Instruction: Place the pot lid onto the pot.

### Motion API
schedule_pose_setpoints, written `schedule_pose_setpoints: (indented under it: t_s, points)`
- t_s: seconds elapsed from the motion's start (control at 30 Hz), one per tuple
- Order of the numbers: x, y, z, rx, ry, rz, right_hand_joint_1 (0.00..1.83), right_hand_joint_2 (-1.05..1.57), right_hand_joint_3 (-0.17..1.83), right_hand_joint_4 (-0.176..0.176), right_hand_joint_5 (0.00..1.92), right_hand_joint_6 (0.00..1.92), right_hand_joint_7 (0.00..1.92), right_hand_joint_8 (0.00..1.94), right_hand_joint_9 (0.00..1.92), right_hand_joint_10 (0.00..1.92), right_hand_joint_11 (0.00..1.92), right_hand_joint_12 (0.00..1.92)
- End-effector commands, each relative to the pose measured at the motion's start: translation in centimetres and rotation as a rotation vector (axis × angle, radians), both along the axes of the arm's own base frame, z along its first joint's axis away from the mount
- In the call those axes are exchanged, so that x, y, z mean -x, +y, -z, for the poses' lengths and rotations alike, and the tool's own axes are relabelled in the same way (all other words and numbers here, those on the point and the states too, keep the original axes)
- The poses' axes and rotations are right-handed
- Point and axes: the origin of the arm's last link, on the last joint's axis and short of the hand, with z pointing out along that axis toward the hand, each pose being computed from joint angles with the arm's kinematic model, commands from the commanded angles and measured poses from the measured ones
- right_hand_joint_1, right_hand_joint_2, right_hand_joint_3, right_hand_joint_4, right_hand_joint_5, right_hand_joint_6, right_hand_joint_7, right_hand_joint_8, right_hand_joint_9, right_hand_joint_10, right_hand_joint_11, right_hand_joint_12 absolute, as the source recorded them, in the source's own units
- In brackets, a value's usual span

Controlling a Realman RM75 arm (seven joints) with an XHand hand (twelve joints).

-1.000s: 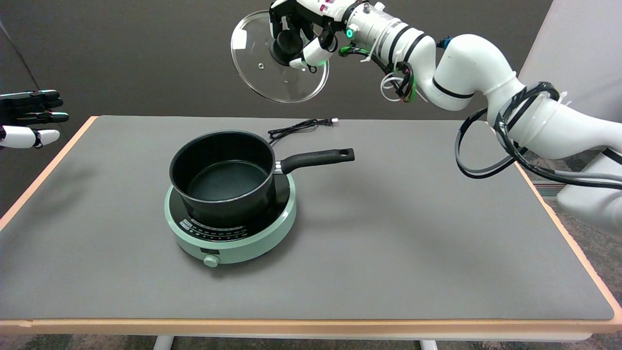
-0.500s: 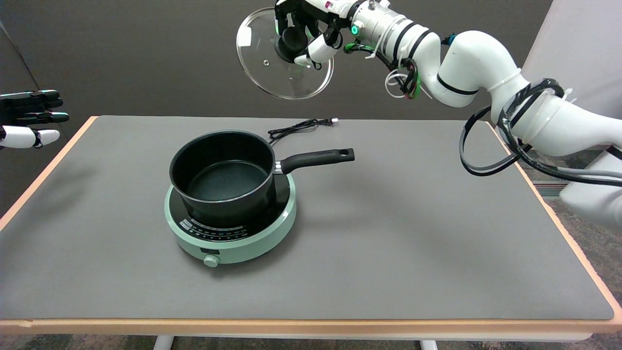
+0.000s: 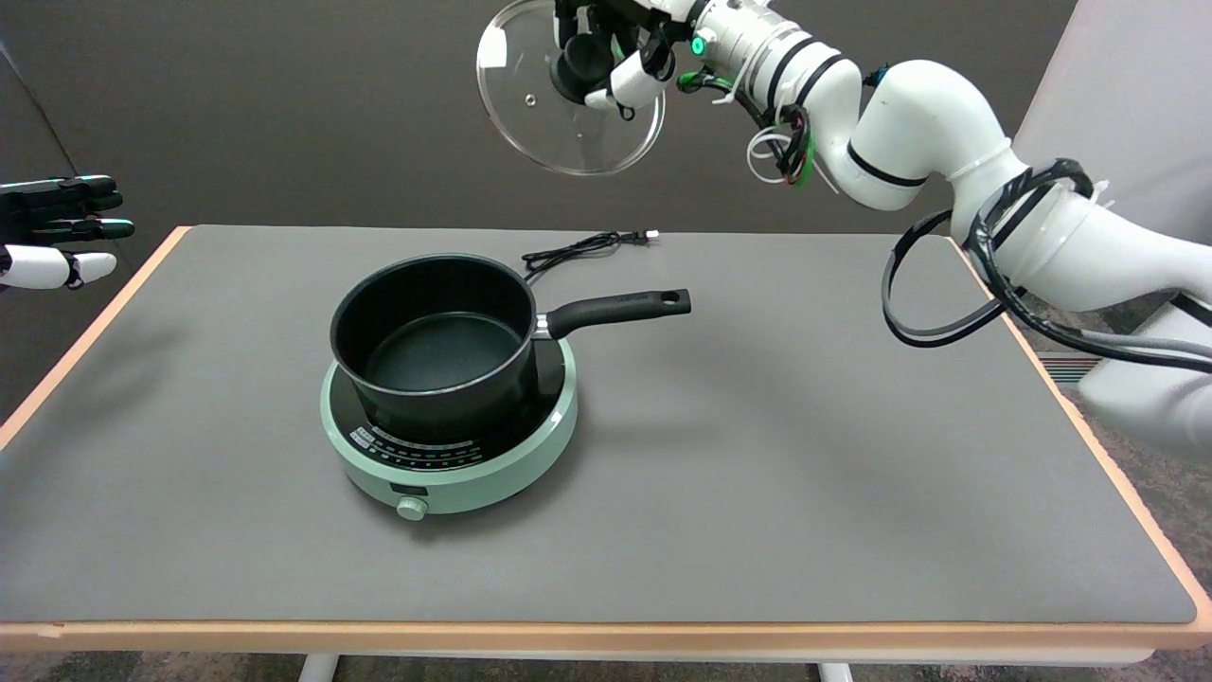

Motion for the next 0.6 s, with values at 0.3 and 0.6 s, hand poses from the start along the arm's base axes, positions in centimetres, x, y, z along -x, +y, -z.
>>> schedule_pose_setpoints:
  t_s: [0.3,0.6]
  points:
    - [-0.99,2.20,-2.79,0.186,-0.037,-0.050,1.38,0.74,0.73,0.176,0.70,1.30,1.00,1.20,0.90,1.61,0.75,1.04]
    - [-1.28,1.61,-2.61,0.197,0.006,-0.047,1.38,0.74,0.73,0.176,0.70,1.30,1.00,1.20,0.90,1.61,0.75,1.04]
